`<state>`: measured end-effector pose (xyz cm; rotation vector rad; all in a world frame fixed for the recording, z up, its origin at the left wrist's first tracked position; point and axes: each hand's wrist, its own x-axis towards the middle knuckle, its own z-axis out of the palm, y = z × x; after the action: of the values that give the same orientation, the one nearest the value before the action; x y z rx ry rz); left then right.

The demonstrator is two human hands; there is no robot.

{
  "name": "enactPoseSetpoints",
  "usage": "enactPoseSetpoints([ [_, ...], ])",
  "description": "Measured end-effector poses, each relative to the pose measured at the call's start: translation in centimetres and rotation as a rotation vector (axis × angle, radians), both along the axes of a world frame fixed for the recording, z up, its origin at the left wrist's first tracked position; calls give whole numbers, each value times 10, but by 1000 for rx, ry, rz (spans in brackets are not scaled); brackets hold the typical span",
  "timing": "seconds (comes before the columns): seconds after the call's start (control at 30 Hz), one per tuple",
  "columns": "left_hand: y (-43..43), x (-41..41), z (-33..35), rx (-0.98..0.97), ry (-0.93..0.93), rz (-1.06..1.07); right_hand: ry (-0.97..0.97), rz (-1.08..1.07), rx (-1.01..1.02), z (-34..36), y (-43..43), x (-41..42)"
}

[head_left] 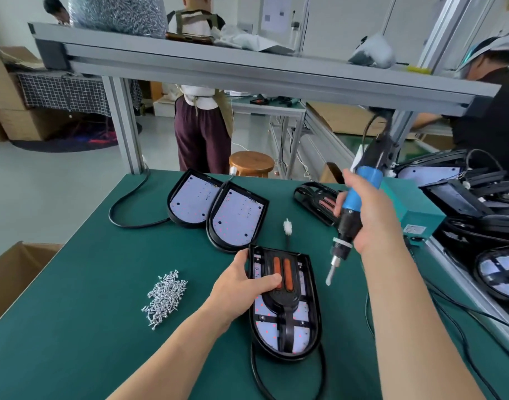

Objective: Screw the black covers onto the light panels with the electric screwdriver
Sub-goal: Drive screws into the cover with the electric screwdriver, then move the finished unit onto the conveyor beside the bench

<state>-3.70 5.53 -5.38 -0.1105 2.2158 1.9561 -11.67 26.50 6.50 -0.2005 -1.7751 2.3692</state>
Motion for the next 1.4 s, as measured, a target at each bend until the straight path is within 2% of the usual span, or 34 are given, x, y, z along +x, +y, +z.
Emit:
enactPoseSetpoints([
  [0.13,-2,0,1,16,0,-5,-291,-35,192,-44,36,8],
  [0.2,-3,0,2,17,0,3,-369,-29,278,-68,44,14],
  [0.33,-3,2,4,32,-4,-7,-392,-86,441,-101,45,22],
  [0.5,-3,4,5,25,13,-5,-397,-179,871,-111,38,23],
  [0.57,-3,5,4,12,24,-2,-409,-204,976,-111,37,24],
  [0.8,0,10,1,-72,112,42,-339,-245,1016,-112,38,28],
  [1.0,0,14,-4,-118,196,118,-372,-295,1023,-116,57,31],
  [1.13,0,14,-6,-127,219,160,-423,-255,1075,-114,60,36],
  [1.2,0,14,-7,-118,221,174,-359,-299,1165,-110,55,43],
  [1.27,0,14,-7,-115,220,177,-198,-351,1165,-102,41,52],
  [1.33,0,14,-7,-122,219,180,-108,-243,1099,-93,21,62],
  [1.4,0,14,-7,-134,224,187,-149,-36,1112,-89,0,72],
])
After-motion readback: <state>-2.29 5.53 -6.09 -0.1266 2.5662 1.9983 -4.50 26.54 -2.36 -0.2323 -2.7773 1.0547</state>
